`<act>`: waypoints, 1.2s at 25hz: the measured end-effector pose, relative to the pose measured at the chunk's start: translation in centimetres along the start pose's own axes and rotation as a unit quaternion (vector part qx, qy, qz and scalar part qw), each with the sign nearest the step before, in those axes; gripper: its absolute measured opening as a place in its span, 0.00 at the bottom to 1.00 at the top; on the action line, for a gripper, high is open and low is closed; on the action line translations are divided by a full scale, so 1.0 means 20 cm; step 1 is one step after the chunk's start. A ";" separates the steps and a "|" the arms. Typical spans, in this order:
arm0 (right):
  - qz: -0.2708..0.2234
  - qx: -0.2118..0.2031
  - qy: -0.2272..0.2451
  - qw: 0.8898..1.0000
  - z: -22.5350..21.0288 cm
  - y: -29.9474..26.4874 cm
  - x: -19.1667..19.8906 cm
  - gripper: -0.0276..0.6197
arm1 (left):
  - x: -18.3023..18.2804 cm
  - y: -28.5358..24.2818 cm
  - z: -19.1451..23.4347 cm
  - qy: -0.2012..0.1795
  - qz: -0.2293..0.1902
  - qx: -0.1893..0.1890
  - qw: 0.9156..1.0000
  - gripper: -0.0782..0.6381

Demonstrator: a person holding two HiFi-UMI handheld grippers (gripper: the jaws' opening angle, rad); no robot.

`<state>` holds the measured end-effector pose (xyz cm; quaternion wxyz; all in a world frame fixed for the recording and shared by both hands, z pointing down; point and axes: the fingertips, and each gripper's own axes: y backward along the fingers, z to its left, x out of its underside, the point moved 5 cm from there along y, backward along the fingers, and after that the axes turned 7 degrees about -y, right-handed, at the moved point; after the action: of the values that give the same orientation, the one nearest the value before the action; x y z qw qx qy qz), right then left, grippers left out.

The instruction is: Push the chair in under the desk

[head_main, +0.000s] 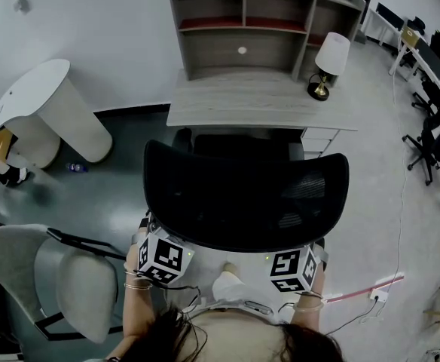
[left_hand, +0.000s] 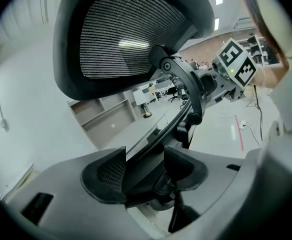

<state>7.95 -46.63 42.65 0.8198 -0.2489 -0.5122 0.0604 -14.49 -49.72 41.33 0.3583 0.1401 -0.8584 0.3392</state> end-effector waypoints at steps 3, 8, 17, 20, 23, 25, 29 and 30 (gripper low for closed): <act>-0.003 0.003 0.000 1.000 0.00 0.00 0.00 0.44 | 0.00 0.00 0.00 -0.005 0.000 -0.001 1.000 0.44; -0.001 0.002 0.014 1.000 0.01 0.01 0.01 0.44 | 0.01 0.01 -0.01 0.000 -0.003 -0.001 1.000 0.44; -0.010 0.043 0.039 0.998 0.02 0.03 0.00 0.44 | 0.01 0.02 -0.01 -0.021 -0.006 -0.028 0.999 0.44; -0.018 0.048 0.026 0.998 0.03 0.05 0.00 0.43 | 0.03 0.05 -0.01 -0.035 0.005 -0.052 0.998 0.44; -0.024 0.043 0.005 0.999 0.03 0.07 0.01 0.43 | 0.05 0.11 -0.01 -0.014 0.003 -0.059 0.998 0.44; -0.021 0.038 -0.004 0.999 0.04 0.09 0.02 0.43 | 0.06 0.15 -0.02 0.006 0.000 -0.064 0.998 0.44; -0.020 0.035 -0.026 0.999 0.06 0.14 0.05 0.43 | 0.08 0.21 -0.05 0.027 -0.009 -0.070 0.997 0.44; -0.021 0.034 -0.033 0.999 0.07 0.16 0.06 0.43 | 0.07 0.22 -0.07 0.031 -0.013 -0.070 0.997 0.44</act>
<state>7.80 -42.94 42.54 0.8115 -0.2080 -0.5418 0.0687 -16.95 -45.61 40.94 0.3977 0.1152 -0.8667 0.2781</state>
